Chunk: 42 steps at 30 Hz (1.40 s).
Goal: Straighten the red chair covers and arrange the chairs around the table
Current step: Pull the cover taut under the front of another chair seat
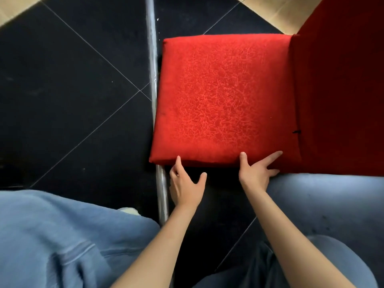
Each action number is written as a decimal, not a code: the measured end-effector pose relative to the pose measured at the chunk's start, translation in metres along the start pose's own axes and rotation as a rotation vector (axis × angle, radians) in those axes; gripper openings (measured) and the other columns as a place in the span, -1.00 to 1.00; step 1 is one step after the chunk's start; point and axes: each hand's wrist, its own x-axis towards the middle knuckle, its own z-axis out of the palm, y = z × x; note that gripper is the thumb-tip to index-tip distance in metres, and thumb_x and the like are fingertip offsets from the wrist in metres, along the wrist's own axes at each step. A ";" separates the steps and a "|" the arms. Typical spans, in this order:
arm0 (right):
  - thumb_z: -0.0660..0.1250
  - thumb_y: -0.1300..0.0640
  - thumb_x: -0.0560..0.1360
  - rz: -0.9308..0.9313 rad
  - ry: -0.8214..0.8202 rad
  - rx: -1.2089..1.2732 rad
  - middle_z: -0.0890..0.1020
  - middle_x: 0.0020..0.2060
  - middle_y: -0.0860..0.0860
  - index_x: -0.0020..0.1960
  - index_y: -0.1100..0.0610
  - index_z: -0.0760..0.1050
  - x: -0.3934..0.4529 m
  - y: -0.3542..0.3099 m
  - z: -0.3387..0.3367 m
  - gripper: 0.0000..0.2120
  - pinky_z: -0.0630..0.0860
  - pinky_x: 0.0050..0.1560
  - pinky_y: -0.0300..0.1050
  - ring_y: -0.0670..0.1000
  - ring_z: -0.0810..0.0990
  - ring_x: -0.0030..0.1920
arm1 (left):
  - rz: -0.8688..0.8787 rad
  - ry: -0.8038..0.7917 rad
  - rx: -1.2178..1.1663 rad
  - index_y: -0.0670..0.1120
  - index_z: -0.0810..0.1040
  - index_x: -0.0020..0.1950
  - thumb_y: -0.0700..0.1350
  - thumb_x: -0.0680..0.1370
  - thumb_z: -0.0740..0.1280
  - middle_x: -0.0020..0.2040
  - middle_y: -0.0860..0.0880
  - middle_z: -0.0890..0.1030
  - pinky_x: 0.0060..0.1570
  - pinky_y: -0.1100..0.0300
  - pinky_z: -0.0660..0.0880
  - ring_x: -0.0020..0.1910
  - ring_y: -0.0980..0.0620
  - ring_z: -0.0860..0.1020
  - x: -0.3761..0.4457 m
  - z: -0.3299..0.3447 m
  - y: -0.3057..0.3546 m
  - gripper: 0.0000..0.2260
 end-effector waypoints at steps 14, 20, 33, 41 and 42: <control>0.46 -0.22 0.38 0.149 0.098 0.436 0.32 0.40 0.30 0.48 0.04 -0.53 0.029 0.013 -0.009 0.23 0.32 0.33 -0.01 0.23 0.41 0.35 | -0.479 0.071 -0.514 -0.03 -0.44 0.50 0.33 0.39 0.37 0.33 -0.24 0.42 0.18 0.00 0.38 0.24 -0.24 0.48 0.032 0.040 0.051 0.12; 0.50 -0.13 0.37 0.202 0.123 0.638 0.33 0.38 0.32 0.45 -0.07 -0.55 0.030 0.006 0.002 0.25 0.34 0.29 -0.04 0.21 0.45 0.32 | -0.465 0.063 -0.670 -0.03 -0.62 0.38 0.27 0.39 0.42 0.32 -0.19 0.45 0.24 -0.09 0.46 0.20 -0.16 0.52 0.044 0.051 0.055 0.20; 0.54 -0.18 0.30 0.170 0.225 0.819 0.31 0.36 0.30 0.42 -0.23 -0.54 0.034 0.001 0.030 0.27 0.33 0.07 -0.14 0.18 0.51 0.22 | -0.363 0.271 -0.898 0.10 -0.50 0.46 0.12 0.42 0.47 0.22 -0.06 0.35 0.13 0.20 0.29 0.18 -0.02 0.44 0.045 0.075 0.053 0.12; 0.58 -0.13 0.26 0.160 0.316 0.890 0.37 0.37 0.17 0.44 -0.30 -0.46 0.039 0.003 0.038 0.27 0.31 0.11 -0.20 0.07 0.50 0.23 | -0.324 0.303 -0.946 0.15 -0.48 0.46 0.09 0.35 0.53 0.18 0.01 0.33 0.14 0.21 0.31 0.10 0.08 0.42 0.050 0.080 0.049 0.19; 0.58 -0.13 0.26 0.157 0.326 0.896 0.36 0.37 0.17 0.44 -0.30 -0.45 0.039 0.003 0.039 0.27 0.31 0.11 -0.20 0.07 0.50 0.24 | -0.323 0.305 -0.951 0.16 -0.48 0.46 0.07 0.34 0.54 0.17 0.02 0.33 0.13 0.22 0.31 0.09 0.09 0.42 0.051 0.080 0.048 0.20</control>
